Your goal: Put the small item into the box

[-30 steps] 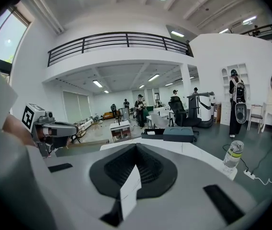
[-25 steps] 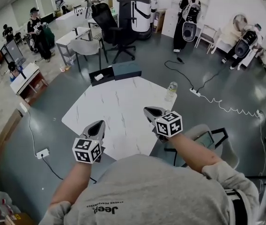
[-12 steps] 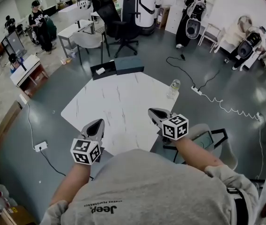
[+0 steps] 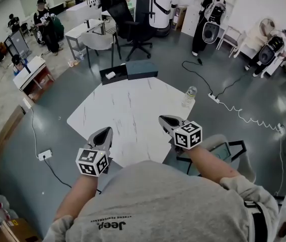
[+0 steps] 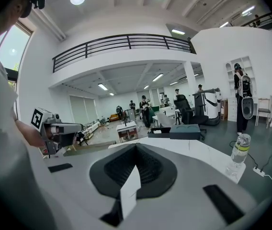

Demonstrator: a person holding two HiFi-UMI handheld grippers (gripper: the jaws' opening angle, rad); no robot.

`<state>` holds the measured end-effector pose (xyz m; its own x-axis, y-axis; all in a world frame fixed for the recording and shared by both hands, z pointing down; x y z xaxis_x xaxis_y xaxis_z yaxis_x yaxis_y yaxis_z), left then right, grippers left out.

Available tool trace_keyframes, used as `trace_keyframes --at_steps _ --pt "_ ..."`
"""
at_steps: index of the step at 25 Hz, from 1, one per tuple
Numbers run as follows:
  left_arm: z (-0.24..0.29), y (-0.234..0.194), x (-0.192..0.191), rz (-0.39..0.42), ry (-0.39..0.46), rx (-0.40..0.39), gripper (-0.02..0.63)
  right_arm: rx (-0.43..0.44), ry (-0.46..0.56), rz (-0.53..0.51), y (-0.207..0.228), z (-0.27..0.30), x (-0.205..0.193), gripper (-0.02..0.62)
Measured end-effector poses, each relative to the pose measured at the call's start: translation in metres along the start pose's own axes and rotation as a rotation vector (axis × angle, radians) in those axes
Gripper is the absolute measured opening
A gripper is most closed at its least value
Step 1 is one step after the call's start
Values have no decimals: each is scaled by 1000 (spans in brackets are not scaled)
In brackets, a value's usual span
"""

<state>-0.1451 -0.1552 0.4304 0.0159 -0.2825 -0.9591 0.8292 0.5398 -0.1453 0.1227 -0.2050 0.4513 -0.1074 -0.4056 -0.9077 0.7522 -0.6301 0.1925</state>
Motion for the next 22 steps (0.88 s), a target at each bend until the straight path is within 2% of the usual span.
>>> trace_keyframes --at_steps 22 --pt "2 -6 0 -6 -4 16 5 22 -10 -26 5 10 6 3"
Point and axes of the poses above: the fingertips, and each gripper's own axes: z forward along the fingers, y to its right, x out of its top, the point moved 5 cm from there along -z, backward along the fingers, and after that the axes turned 2 degrees about -y, right-handed, at the moved point
